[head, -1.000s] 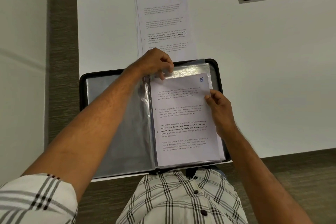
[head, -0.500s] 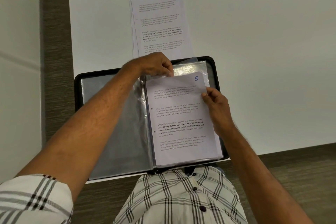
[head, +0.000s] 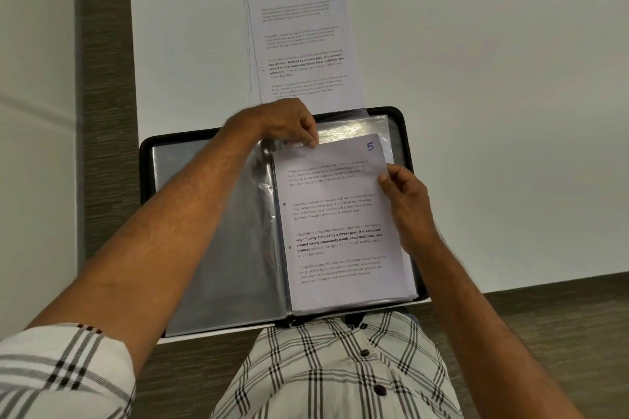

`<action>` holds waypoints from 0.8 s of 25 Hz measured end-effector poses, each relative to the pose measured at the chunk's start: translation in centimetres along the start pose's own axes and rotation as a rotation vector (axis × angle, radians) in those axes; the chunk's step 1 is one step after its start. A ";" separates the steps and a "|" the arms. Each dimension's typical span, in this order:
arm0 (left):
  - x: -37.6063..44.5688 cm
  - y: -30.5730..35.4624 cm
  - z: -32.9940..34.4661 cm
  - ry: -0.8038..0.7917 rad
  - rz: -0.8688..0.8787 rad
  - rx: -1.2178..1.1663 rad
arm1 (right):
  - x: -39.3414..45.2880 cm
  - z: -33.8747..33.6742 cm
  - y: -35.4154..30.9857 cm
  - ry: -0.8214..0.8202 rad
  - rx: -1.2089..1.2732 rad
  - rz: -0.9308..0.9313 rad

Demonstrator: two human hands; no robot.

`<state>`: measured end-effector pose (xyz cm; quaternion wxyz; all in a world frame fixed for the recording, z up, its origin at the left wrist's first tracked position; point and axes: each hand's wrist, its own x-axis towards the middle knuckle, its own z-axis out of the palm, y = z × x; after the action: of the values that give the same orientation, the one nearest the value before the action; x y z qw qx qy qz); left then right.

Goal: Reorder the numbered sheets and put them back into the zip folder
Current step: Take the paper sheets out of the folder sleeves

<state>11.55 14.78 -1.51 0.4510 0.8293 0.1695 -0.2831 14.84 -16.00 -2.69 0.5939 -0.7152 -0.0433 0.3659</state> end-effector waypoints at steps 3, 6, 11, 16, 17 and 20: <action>0.0 0.3 0.2 0.057 0.029 0.032 | 0.1 -0.2 0.2 0.013 -0.022 0.022; 0.5 0.3 -0.4 0.218 0.069 0.129 | 0.2 -0.4 0.5 0.022 -0.054 0.050; 2.3 1.0 -2.5 0.638 0.012 0.199 | 0.3 -0.5 1.1 0.017 -0.084 0.074; 2.7 0.7 -4.6 0.814 0.096 -0.064 | 0.9 -0.6 1.4 0.021 -0.126 0.088; 2.6 0.2 -4.7 0.808 0.110 -0.171 | 0.9 -0.5 1.4 0.028 -0.130 0.090; 1.5 -1.5 -4.2 0.801 0.059 -0.488 | 1.0 -0.4 1.4 0.048 -0.123 0.102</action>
<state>13.26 19.19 -1.61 0.5399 0.7474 0.3680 0.1206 15.25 -16.26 -4.39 0.5303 -0.7602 -0.0150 0.3750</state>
